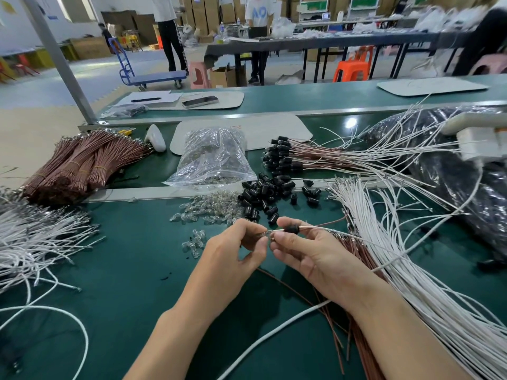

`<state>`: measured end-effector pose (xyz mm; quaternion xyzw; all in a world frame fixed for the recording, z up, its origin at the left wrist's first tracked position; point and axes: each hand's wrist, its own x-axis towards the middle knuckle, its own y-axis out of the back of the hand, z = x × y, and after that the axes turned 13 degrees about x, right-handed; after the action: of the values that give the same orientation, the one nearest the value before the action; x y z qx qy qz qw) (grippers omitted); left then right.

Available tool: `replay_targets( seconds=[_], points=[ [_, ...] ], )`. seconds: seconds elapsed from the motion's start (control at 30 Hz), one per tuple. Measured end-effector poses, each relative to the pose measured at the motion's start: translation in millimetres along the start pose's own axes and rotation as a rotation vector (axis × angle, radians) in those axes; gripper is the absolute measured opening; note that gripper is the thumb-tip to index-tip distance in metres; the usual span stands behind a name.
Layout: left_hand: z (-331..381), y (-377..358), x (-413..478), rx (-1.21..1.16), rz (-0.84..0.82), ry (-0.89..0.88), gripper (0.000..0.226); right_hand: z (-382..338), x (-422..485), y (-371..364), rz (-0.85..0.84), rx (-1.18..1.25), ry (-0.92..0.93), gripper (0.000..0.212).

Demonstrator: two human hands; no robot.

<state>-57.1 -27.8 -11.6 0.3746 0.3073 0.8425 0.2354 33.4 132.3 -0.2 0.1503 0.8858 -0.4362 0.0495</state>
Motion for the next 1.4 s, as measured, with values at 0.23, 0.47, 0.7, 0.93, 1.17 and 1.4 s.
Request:
replay_targets(
  seconds=[0.23, 0.47, 0.7, 0.93, 1.17, 1.4],
  points=[
    [3.6, 0.2, -1.7, 0.023, 0.000, 0.001, 0.015, 0.2, 1.7, 1.1, 0.020, 0.010, 0.019, 0.045],
    [5.9, 1.0, -1.9, 0.025, -0.012, -0.003, 0.011, 3.6, 2.3, 2.5, 0.034, 0.012, 0.049, 0.044],
    [5.0, -1.2, -2.2, 0.044, 0.026, -0.020, 0.013, 5.8, 2.2, -0.8, 0.045, -0.024, 0.080, 0.045],
    [7.2, -0.2, -2.6, 0.080, 0.037, -0.028, 0.011, 4.2, 0.9, -4.5, -0.005, -0.085, 0.052, 0.018],
    [6.7, 1.4, -2.7, 0.116, 0.030, -0.069, 0.012, 5.3, 1.8, -3.7, 0.015, -0.150, 0.073, 0.019],
    [8.0, 0.7, -2.3, 0.142, 0.048, -0.053, 0.013, 7.9, 4.0, -2.1, 0.006, -0.166, 0.126, 0.018]
  ],
)
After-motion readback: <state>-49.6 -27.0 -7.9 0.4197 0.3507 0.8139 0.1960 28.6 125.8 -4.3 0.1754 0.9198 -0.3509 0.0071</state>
